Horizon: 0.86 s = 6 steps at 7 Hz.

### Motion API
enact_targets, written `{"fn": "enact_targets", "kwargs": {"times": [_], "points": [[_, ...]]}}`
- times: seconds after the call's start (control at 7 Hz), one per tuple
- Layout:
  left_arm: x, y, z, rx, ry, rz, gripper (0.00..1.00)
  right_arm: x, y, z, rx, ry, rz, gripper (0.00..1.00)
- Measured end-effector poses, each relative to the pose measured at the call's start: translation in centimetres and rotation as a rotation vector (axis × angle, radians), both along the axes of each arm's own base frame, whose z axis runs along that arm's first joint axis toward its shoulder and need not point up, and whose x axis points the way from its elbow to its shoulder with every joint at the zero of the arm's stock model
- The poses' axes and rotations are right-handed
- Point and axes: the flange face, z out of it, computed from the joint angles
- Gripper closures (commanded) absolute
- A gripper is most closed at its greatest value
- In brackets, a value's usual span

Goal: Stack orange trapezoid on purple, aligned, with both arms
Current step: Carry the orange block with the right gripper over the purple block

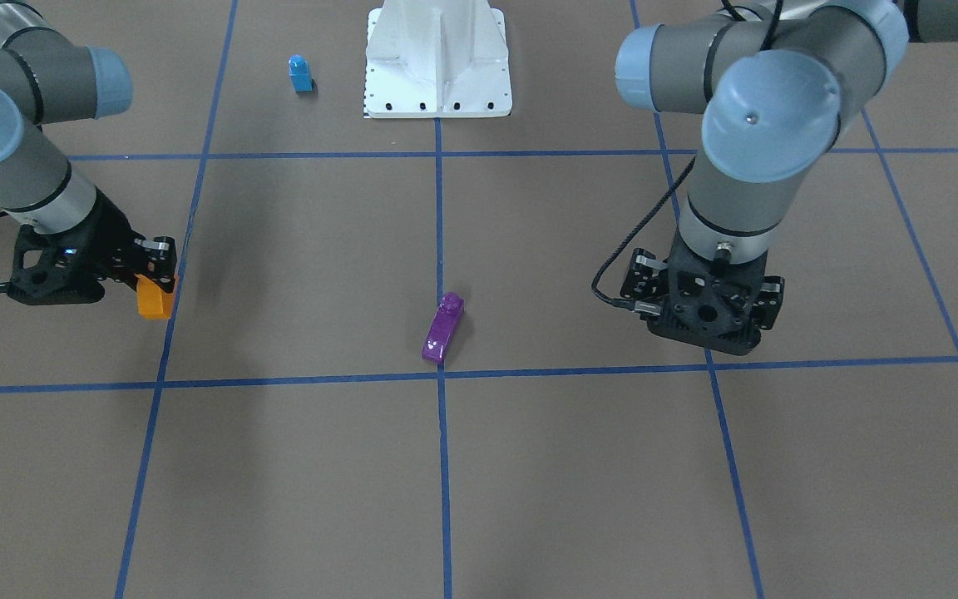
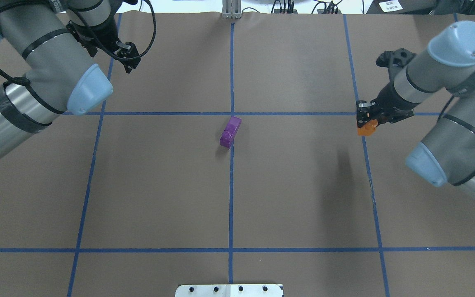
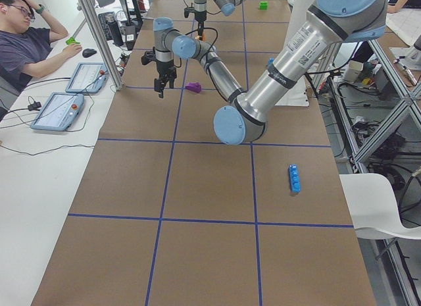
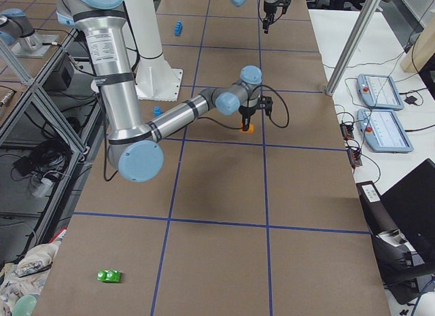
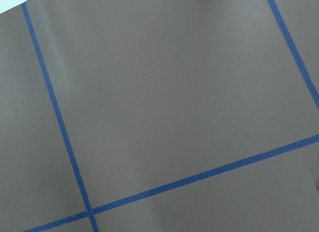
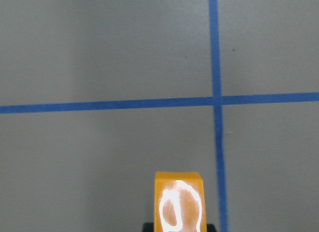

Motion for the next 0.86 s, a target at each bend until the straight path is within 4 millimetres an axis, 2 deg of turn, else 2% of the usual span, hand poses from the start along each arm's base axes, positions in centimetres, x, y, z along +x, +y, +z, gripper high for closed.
{"fn": "enact_targets", "kwargs": {"times": [0.14, 0.29, 0.43, 0.57, 0.71, 0.86], "points": [[-2.6, -0.4, 2.9, 0.006, -0.018, 0.023, 0.0, -3.9, -0.4, -6.1, -0.06, 0.0, 0.02, 1.0], [-5.1, -0.8, 5.4, 0.01, -0.038, 0.039, 0.0, -8.5, -0.4, -10.9, -0.116, 0.004, 0.041, 1.0], [-7.0, -1.1, 7.4, 0.011, -0.054, 0.05, 0.0, -13.3, -0.5, -14.8, -0.158, 0.015, 0.065, 1.0], [-8.2, -1.3, 8.7, 0.009, -0.065, 0.057, 0.0, -17.0, -0.7, -17.4, -0.191, 0.028, 0.086, 1.0], [-8.8, -1.3, 9.5, 0.005, -0.071, 0.06, 0.0, -19.6, -0.9, -18.8, -0.224, 0.037, 0.109, 1.0], [-9.0, -1.2, 10.2, 0.002, -0.074, 0.061, 0.0, -21.2, -1.2, -19.0, -0.246, 0.037, 0.131, 1.0]]}}
